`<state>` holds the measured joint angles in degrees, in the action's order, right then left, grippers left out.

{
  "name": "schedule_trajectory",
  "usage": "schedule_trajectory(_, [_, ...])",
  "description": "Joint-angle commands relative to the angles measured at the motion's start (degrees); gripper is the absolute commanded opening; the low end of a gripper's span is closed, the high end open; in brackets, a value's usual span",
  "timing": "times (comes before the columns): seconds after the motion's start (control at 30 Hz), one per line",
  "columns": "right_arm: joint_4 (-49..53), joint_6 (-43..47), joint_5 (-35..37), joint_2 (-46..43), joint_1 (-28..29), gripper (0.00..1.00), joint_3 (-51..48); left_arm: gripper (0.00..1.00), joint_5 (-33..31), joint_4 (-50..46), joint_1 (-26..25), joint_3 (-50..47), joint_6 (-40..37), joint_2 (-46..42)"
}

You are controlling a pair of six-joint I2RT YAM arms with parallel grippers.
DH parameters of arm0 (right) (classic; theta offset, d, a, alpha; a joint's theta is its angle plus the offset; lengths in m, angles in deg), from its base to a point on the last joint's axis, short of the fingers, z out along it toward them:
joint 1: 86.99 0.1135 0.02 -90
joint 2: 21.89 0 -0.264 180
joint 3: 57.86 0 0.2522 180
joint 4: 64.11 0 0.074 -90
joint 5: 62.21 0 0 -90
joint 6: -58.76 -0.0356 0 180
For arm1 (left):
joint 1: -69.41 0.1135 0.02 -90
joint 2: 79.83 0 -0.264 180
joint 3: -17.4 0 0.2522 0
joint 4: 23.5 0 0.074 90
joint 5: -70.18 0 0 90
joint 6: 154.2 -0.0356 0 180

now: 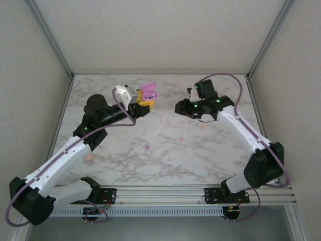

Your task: Insert the wireless bluetooth earbuds into the charging case

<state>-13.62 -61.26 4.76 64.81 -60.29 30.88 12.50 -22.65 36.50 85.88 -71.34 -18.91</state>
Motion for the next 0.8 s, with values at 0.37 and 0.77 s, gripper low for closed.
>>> schedule_trajectory(0.37, [3.14,2.67,-0.82,23.28,15.83,0.39,7.22,0.29,-0.76,-4.06,-0.53,2.5,-1.72,-3.09])
schedule_trajectory(0.77, [13.67,9.62,5.67,39.07,23.62,0.39,23.34,0.29,-0.6,-4.22,-0.58,2.94,-2.06,-2.8])
